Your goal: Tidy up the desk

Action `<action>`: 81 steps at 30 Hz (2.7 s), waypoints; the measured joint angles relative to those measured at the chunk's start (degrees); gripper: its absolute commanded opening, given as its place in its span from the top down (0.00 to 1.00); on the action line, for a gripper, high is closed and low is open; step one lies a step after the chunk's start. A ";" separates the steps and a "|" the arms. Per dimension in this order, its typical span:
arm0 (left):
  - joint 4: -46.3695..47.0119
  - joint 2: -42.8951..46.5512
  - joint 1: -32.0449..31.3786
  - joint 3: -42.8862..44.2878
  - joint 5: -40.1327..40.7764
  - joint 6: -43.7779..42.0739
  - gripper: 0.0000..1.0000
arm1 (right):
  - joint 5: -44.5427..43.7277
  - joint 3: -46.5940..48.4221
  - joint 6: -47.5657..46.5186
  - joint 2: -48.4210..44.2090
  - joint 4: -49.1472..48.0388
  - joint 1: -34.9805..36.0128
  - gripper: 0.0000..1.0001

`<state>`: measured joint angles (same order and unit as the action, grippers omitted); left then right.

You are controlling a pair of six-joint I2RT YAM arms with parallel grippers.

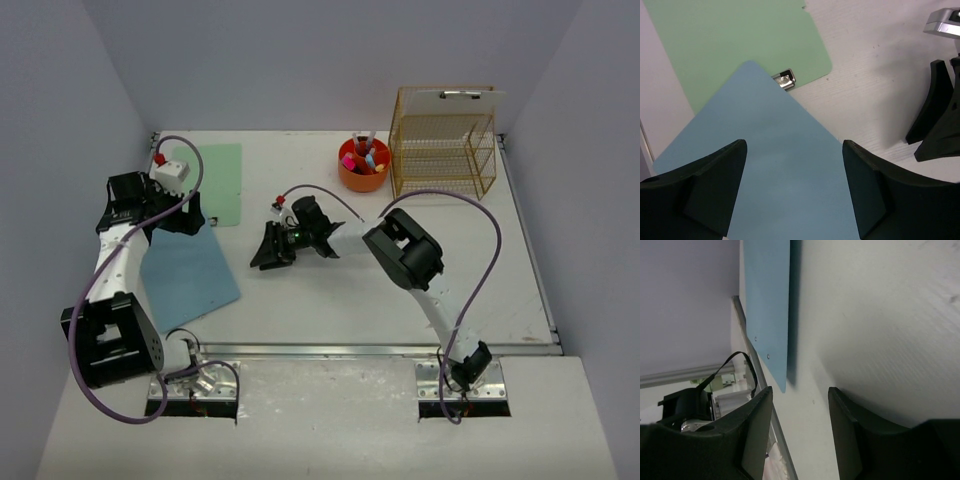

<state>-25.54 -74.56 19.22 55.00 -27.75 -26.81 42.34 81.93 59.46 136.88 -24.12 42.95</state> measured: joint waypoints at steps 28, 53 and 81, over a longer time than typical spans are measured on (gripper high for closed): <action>0.87 3.60 0.00 -1.94 -1.42 1.35 0.22 | -1.67 19.47 3.65 14.60 -4.27 9.28 1.00; -7.37 34.94 0.02 -7.40 -19.02 -25.03 0.00 | 0.76 -12.27 24.83 -20.04 -18.52 -15.25 1.00; -11.07 26.92 -14.43 -5.70 -19.13 -54.18 0.35 | -1.15 -15.99 48.50 -21.55 -26.10 -12.68 1.00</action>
<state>-36.60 -47.64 4.79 49.30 -46.88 -80.99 41.19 65.94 107.95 115.33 -50.22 30.27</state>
